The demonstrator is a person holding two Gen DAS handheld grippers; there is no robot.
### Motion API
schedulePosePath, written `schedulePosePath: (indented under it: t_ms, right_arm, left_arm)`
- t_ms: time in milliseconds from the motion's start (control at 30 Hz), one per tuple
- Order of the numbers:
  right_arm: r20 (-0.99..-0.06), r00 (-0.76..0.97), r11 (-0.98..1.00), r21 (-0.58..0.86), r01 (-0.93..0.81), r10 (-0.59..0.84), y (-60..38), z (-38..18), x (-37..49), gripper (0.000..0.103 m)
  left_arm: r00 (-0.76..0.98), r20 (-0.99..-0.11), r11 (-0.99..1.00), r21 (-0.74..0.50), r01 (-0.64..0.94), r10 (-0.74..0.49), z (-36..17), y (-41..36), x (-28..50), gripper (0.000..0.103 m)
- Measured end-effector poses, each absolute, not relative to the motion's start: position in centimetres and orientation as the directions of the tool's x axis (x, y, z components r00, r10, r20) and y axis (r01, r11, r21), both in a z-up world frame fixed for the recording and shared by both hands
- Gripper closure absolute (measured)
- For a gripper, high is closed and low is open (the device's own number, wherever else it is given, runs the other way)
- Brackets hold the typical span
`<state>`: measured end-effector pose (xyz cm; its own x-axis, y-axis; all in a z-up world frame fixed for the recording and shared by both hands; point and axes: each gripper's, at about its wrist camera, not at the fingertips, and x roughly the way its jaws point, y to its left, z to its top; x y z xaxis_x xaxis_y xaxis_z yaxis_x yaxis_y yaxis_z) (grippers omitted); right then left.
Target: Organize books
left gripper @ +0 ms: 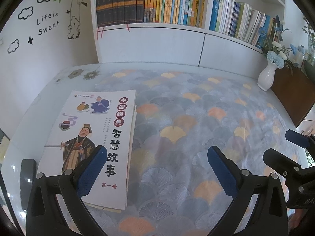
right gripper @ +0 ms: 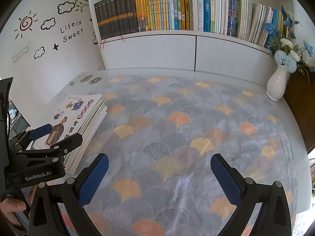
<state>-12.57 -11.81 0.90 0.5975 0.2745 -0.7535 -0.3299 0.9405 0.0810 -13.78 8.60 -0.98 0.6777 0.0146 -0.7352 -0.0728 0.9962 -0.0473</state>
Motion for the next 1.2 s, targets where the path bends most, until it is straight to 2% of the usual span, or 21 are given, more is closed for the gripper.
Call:
schedulePosePath:
  t_ms: [467, 1200]
  right_arm:
    - [-0.752, 0.6, 0.944, 0.092, -0.316, 0.274, -12.1, 0.8, -12.3, 0.0]
    - [-0.744, 0.608, 0.944, 0.092, -0.317, 0.277, -12.1, 1.1, -12.8, 0.0]
  left_arm:
    - [0.674, -0.739, 0.996, -0.057, -0.066, 0.002, -1.1, 8.6, -13.4, 0.001]
    - [0.697, -0.716, 0.998, 0.007, -0.069, 0.053, -0.5, 7.4, -13.8, 0.001]
